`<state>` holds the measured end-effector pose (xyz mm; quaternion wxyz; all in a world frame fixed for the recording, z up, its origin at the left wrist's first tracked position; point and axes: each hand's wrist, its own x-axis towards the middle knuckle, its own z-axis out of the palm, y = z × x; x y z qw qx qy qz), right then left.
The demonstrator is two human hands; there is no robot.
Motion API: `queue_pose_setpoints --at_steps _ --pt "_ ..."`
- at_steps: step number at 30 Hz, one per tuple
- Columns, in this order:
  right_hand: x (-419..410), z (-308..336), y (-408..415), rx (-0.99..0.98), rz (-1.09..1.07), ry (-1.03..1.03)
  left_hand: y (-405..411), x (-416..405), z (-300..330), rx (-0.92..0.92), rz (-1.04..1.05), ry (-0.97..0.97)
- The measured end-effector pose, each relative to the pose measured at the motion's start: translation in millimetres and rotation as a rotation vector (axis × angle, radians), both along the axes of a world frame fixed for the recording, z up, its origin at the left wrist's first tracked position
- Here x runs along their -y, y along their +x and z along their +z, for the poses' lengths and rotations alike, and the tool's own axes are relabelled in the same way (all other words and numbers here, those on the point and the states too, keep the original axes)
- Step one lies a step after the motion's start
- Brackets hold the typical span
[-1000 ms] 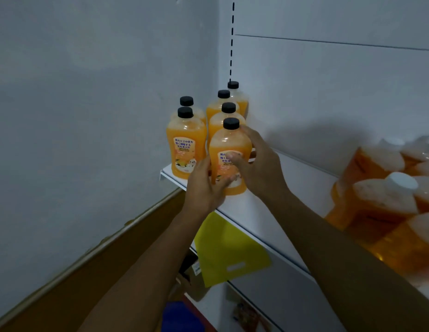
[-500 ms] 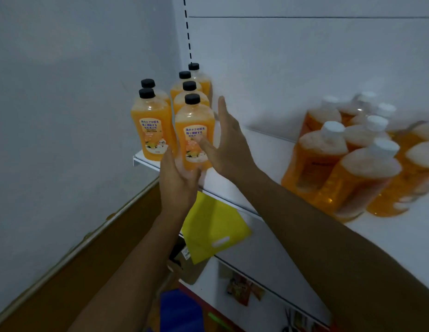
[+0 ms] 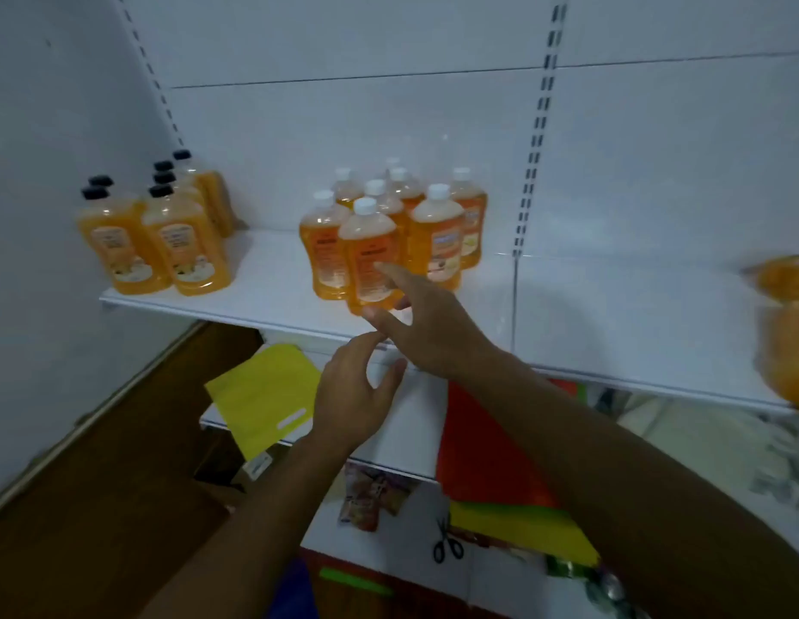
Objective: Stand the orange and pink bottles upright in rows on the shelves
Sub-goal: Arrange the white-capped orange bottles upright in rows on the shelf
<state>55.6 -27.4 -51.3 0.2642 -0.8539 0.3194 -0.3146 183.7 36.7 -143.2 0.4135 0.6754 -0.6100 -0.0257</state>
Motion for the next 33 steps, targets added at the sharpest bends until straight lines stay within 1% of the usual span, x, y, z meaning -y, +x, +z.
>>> queue_pose_setpoints --at_steps 4,11,15,17,20,25,28,33 --pt "-3 -5 -109 -0.021 -0.211 0.04 -97 13 11 -0.009 -0.114 0.022" --pt "2 -12 -265 -0.073 -0.533 0.034 -237 58 21 -0.029 -0.422 0.055" --pt "20 -8 -335 -0.206 -0.697 0.008 -298 94 25 -0.001 -0.582 0.067" --pt "31 -9 -364 -0.256 -0.767 0.013 -322 116 25 -0.013 -0.641 0.11" --pt "48 -9 -397 -0.299 -0.837 -0.005 -351 149 28 -0.101 -0.692 0.184" --pt "77 -1 -427 -0.327 -0.977 -0.063 -381 192 39 -0.261 -0.703 0.3" --pt "96 4 -437 -0.453 -0.983 -0.031 -394 209 49 -0.327 -0.695 0.334" --pt "131 8 -446 -0.722 -0.895 -0.091 -411 236 62 -0.339 -0.703 0.313"
